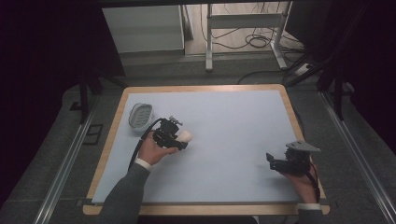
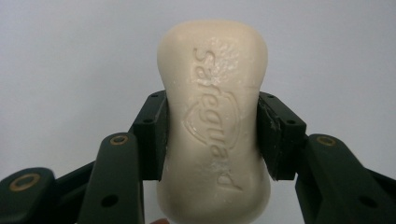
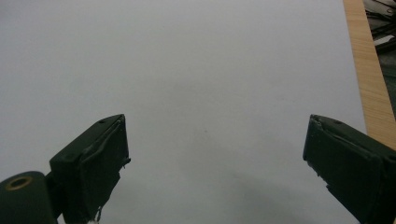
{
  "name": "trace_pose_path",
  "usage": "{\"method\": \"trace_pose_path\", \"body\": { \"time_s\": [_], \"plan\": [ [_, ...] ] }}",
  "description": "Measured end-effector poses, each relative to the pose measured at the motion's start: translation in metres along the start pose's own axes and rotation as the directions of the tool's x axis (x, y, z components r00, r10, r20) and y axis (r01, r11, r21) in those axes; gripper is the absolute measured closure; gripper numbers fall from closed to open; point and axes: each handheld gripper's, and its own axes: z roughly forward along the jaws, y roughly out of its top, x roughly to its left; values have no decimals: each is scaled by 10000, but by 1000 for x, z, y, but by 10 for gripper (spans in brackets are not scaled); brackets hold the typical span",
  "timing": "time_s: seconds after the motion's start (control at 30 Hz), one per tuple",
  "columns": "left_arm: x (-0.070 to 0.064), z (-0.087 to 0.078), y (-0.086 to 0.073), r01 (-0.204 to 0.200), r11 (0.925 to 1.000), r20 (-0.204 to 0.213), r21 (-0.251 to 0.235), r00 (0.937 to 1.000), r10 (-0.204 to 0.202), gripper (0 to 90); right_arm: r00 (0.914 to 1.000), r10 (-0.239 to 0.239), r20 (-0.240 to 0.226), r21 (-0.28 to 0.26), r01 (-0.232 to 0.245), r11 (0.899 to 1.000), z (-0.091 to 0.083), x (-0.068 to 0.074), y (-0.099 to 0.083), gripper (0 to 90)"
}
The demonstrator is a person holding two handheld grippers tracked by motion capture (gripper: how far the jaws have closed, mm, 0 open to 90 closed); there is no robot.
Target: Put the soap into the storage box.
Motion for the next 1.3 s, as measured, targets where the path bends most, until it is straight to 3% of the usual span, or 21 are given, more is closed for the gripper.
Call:
{"method": "trace_pose_path", "body": {
  "time_s": [0.7,0.93,1.3],
  "plan": [
    [25,-17,-2,471,9983,-64,-352,9989,-473,495,10000,3,86,12,-3,10000,0,0,0,67],
    [36,-26,1,496,9983,-269,-321,9984,-505,495,10000,-6,73,30,5,10000,0,0,0,67],
    [55,-38,2,848,9954,-577,-441,9945,-873,495,10000,10,94,60,-11,10000,0,0,-1,67]
  ]
}}
